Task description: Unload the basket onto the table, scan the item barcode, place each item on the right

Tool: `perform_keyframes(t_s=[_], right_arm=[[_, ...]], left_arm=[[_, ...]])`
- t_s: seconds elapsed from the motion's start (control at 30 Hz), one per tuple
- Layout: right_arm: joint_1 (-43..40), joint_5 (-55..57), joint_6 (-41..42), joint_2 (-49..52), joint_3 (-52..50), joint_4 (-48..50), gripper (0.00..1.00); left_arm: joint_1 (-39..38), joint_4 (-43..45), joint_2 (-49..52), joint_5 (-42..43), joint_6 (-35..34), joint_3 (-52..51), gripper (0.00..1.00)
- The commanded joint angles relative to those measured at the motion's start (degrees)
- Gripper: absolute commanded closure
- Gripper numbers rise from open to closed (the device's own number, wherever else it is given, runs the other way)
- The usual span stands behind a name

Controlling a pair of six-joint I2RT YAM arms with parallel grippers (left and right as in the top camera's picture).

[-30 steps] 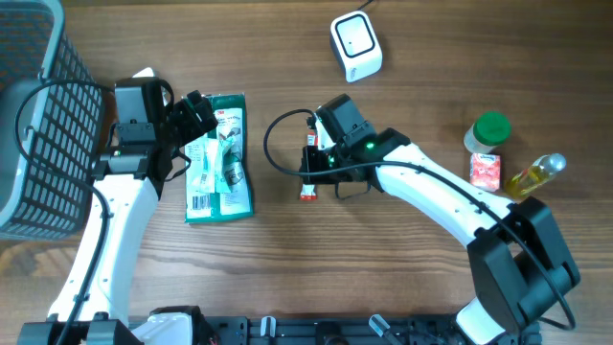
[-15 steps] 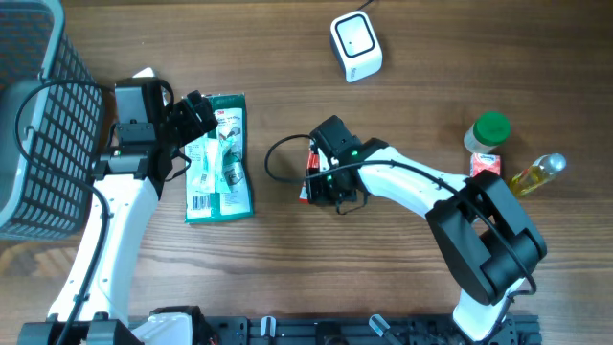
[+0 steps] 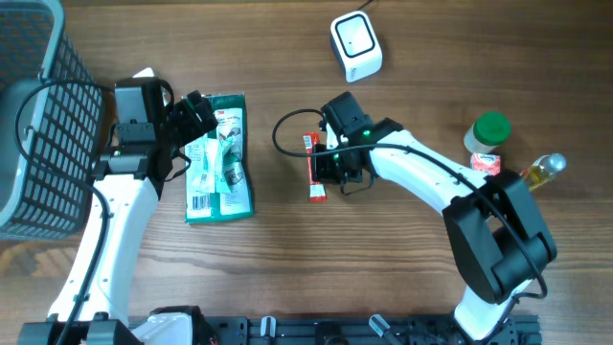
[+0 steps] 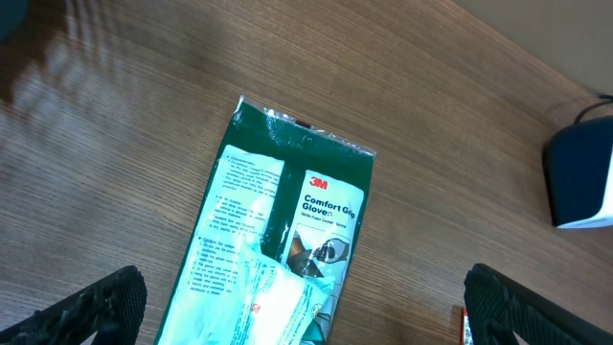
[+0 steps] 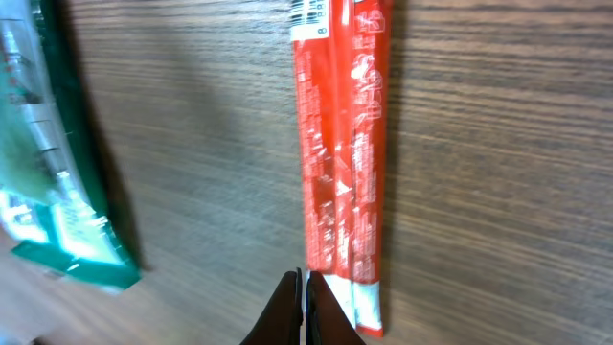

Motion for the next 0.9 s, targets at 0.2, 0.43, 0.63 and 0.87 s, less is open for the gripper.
perform_keyframes(t_s=[0.2,0.43,0.63,0.87], right_arm=[[1.4,7.1,0.0,-0.1,-8.3,5.8,0.92],[0.3,7.8,-0.4,-4.5,-0.8,2.6,0.82],[0.7,8.3,-3.6,-6.6,-0.3,9.9,0.94],[0.9,8.4,-6.3,-1.3,-4.9,22.5,0.93]], left_arm=[[0.2,0.1,0.3,-0.2,1.2,0.1,0.0],[0.2,0.1,0.3,-0.2,1.2,0.1,0.0],[0.2,0.1,0.3,-0.2,1.2,0.1,0.0],[0.2,0.1,0.3,-0.2,1.1,0.1,0.0]])
